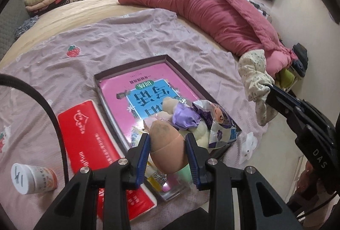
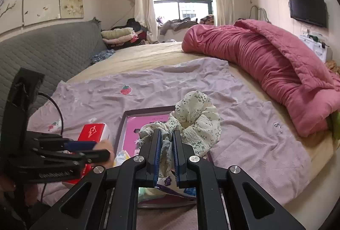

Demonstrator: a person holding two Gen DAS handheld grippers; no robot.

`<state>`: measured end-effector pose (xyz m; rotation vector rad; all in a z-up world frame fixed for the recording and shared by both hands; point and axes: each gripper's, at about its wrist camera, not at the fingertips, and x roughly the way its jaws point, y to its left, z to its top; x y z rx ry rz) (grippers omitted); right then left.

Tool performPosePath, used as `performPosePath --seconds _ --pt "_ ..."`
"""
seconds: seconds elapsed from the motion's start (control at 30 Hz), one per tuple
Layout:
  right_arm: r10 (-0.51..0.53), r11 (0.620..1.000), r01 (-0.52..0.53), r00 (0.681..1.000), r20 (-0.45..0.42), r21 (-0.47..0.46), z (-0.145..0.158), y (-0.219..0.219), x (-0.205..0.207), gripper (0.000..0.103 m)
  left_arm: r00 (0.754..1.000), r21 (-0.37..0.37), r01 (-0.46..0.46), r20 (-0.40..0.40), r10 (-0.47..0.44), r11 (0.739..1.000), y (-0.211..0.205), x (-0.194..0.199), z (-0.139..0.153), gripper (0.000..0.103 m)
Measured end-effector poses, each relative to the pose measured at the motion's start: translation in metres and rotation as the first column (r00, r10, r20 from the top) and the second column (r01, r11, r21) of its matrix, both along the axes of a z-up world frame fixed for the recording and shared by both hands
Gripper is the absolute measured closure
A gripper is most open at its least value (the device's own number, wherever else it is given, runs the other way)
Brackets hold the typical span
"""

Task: Organize soft objects
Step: 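Carry the sponge and scrunchie over the tray, then lower the sponge and scrunchie into the tray and open both grippers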

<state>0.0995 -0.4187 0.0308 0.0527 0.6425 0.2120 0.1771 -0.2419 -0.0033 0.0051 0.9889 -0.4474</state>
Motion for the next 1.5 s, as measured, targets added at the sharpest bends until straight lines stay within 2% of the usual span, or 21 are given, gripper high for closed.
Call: performPosePath --seconds 0.13,0.53,0.8,1.07,1.17,1.27,1.37,1.5 --pt "0.033 0.999 -0.034 0.999 -0.032 -0.015 -0.014 0.010 0.010 0.092 1.000 0.017 0.005 -0.026 -0.004 1.000 -0.007 0.006 -0.015 0.068" --pt "0.088 0.996 -0.089 0.992 -0.093 -0.005 -0.049 0.027 0.028 0.092 0.999 0.057 0.018 -0.043 -0.015 0.998 -0.017 0.013 -0.036 0.068" --pt "0.102 0.995 -0.104 0.987 -0.124 -0.008 -0.064 0.031 0.035 0.092 0.999 0.053 0.020 -0.043 -0.018 0.998 -0.017 0.017 -0.040 0.068" --pt "0.112 0.993 -0.105 0.975 -0.194 0.046 -0.095 0.027 0.047 0.090 0.999 0.037 0.022 -0.047 -0.020 0.999 -0.015 0.019 -0.043 0.067" --pt "0.113 0.992 -0.102 0.976 -0.186 0.070 -0.095 0.025 0.047 0.088 0.999 0.031 0.025 -0.048 -0.023 0.999 -0.014 0.019 -0.043 0.067" --pt "0.106 0.994 -0.099 0.980 -0.165 0.054 -0.090 0.025 0.045 0.080 0.998 0.014 0.021 -0.057 -0.020 1.000 -0.012 0.020 -0.042 0.067" --pt "0.102 0.994 -0.095 0.985 -0.140 0.054 -0.084 0.024 0.042 0.077 0.998 -0.007 0.018 -0.067 -0.018 1.000 -0.009 0.022 -0.042 0.067" --pt "0.091 0.995 -0.089 0.994 -0.067 0.041 -0.067 0.020 0.033 0.066 0.997 -0.013 0.023 -0.075 -0.024 1.000 -0.009 0.024 -0.043 0.066"
